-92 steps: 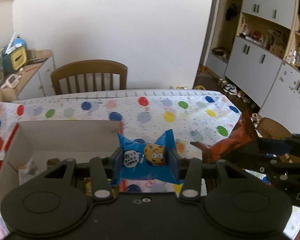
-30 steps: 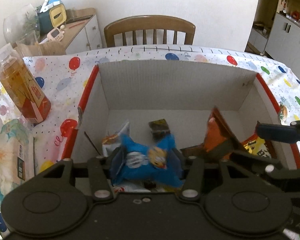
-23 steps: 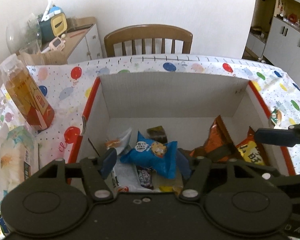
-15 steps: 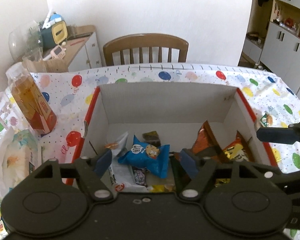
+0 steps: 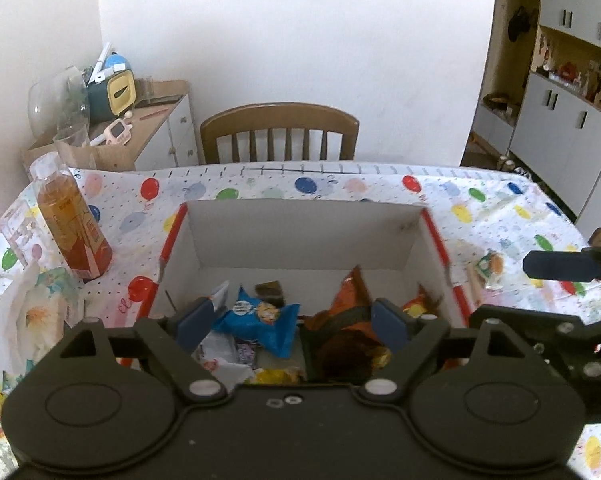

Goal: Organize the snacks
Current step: 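Open both tools to drop the pastry and copper bag into the box, then move both tools out of the box toward the clear-wrapped cake and wooden stick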

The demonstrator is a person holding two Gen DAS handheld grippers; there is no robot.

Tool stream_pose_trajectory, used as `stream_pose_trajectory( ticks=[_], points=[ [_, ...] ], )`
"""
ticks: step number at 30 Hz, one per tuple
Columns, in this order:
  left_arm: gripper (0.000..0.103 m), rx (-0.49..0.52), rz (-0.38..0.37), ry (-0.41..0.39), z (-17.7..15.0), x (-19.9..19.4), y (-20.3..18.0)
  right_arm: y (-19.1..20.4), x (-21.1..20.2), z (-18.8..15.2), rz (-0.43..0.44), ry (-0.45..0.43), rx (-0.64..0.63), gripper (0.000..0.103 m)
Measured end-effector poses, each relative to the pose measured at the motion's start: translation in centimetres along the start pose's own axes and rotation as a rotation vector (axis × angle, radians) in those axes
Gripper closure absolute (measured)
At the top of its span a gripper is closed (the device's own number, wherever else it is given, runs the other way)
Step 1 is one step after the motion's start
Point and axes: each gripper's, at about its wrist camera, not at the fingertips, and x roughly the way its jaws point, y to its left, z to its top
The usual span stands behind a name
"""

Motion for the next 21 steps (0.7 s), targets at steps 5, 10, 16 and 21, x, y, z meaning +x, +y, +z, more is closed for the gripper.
stream_pose_trajectory(
  ticks=[5, 10, 16, 21],
  points=[
    [0.013, 0.000, -0.019, -0.022, 0.0, -1.2, -1.8, -1.7, -2.4, -0.5, -0.002, -0.021, 0.013, 0.021],
    [0.010, 0.006, -0.044, -0.038, 0.0, -1.9, -3.9, -3.9, -4.6, -1.3, -0.016, -0.039, 0.030, 0.020],
    [0.004, 0.027, -0.076, -0.059, 0.0, -2.4, -6.8, -7.0, -6.6, -2.8, -0.051, -0.042, 0.054, 0.020],
    [0.001, 0.045, -0.103, -0.073, 0.0, -2.5, -9.1, -9.8, -7.5, -3.7, -0.098, -0.037, 0.084, 0.020]
  ],
)
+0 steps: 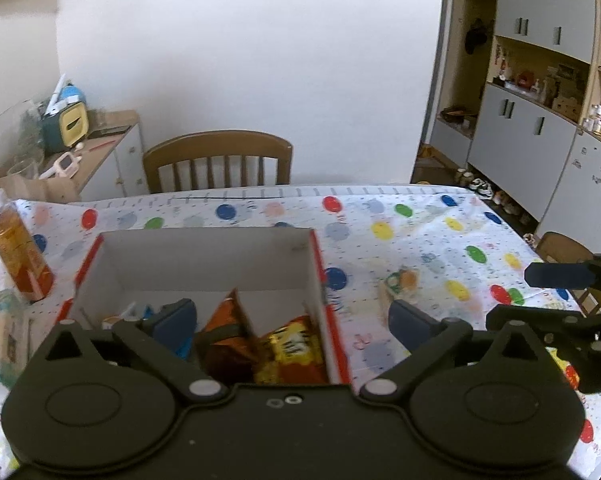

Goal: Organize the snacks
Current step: 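Move both tools out of the box toward the clear-wrapped cake and wooden stick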

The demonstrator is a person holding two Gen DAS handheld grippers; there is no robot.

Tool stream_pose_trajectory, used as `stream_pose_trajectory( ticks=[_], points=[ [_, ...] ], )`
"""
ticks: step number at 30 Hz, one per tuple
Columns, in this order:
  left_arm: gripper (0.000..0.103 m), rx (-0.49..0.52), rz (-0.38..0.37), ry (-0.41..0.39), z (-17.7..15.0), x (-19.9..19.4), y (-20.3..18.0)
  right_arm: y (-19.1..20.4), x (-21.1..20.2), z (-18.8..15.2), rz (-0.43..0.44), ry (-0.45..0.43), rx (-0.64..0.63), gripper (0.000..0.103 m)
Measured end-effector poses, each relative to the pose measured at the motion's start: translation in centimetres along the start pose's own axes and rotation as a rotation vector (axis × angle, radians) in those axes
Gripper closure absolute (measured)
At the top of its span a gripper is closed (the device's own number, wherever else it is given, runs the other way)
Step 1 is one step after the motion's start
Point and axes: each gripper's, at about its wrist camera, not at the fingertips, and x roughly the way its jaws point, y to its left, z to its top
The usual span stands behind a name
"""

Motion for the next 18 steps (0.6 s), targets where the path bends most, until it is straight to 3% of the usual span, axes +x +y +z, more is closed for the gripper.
stream_pose_trajectory(
  ticks=[6, 18],
  points=[
    [0.000, 0.016, -0.033, -0.002, 0.2, 1.2, -2.6, -3.5, 0.2, 0.3, -0.050, 0.005, 0.040, 0.020],
    [0.000, -0.019, -0.015, 0.008, 0.2, 5.6, -7.5, -9.4, 4.5, 2.2, -0.139, 0.063, 0.129, 0.020]
  ],
)
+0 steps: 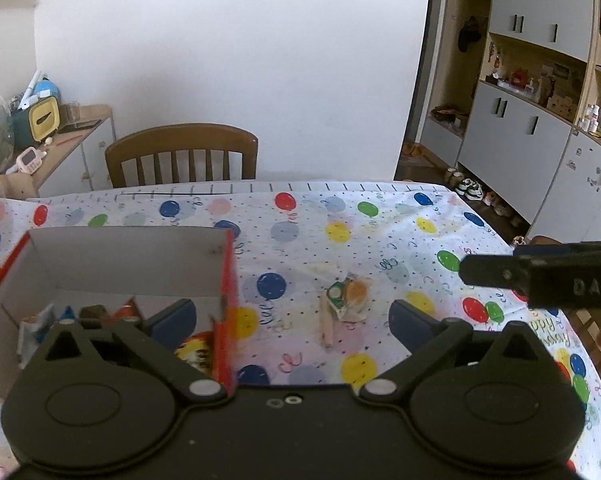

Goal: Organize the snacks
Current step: 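Move both tools out of the box toward the clear-wrapped cake and wooden stick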

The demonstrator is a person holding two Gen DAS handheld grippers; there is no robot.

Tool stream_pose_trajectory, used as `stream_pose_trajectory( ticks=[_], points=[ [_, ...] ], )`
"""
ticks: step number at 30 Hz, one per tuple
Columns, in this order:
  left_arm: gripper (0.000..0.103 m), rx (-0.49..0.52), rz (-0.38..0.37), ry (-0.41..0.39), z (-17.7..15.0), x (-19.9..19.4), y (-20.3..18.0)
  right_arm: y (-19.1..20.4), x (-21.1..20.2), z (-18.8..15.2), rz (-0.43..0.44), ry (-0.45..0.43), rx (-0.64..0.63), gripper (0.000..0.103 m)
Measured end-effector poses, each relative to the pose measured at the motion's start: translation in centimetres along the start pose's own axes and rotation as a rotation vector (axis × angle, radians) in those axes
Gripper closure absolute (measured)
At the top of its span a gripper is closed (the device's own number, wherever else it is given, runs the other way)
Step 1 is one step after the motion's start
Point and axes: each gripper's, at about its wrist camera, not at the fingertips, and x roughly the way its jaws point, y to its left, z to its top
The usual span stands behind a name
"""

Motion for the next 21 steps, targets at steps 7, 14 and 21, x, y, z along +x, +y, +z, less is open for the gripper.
stream_pose_trajectory(
  ticks=[7, 14, 21],
  points=[
    [0.000, 0.010, 0.024, 0.017, -0.4, 3.3, -2.4, -2.1, 3.7, 0.8, -0.024, 0.068, 0.048, 0.020],
    [0.005, 0.015, 0.020, 0.065, -1.0, 6.9, -4.1, -3.0, 6.9, 1.0, -0.022, 0.135, 0.062, 0.020],
    [0.019, 0.009, 0.023, 0.115, -1.3, 9.9, -4.5, -3.0, 10.0, 1.1, -0.014, 0.179, 0.069, 0.020]
  ],
)
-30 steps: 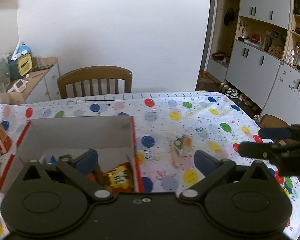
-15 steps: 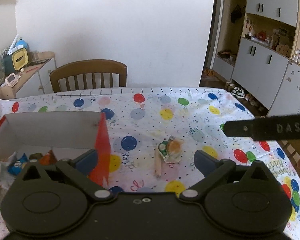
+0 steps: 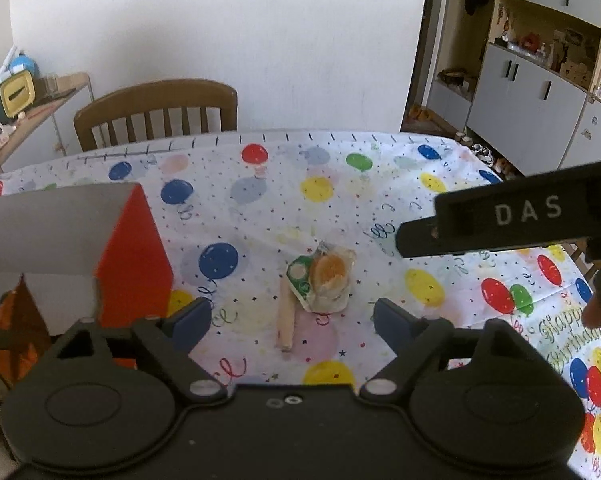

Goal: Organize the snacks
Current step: 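Move both tools out of the box toward the clear-wrapped cake and wooden stick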

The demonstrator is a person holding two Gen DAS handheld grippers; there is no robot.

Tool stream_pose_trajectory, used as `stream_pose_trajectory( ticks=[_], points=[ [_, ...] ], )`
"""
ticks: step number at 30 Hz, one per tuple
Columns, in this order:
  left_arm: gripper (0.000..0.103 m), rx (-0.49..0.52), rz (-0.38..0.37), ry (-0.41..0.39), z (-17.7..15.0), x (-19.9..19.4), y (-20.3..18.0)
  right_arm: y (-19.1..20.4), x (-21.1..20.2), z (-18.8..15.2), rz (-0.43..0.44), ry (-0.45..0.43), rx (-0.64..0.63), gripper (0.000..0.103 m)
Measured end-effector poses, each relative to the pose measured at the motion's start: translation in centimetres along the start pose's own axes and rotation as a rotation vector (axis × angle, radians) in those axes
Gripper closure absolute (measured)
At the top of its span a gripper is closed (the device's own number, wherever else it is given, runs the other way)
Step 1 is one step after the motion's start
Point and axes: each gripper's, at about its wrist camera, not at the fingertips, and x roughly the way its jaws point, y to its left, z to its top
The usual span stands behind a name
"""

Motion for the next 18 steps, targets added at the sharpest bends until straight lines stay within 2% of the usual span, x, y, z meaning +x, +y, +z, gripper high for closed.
stream_pose_trajectory(
  ticks=[13, 16, 18],
  points=[
    [0.038, -0.034, -0.037, 0.100, -0.1, 4.5, 0.8, 0.8, 5.4, 0.9, 0.017, 0.060, 0.024, 0.020],
    [0.041, -0.047, -0.050, 0.122, -0.2, 5.2, 1.1, 1.2, 6.2, 0.9, 0.026, 0.060, 0.019, 0.027],
    [0.047, -0.045, -0.059, 0.129, -0.1, 5.6, 1.0, 1.4, 6.7, 0.9, 0.035, 0.069, 0.018, 0.028]
  ],
)
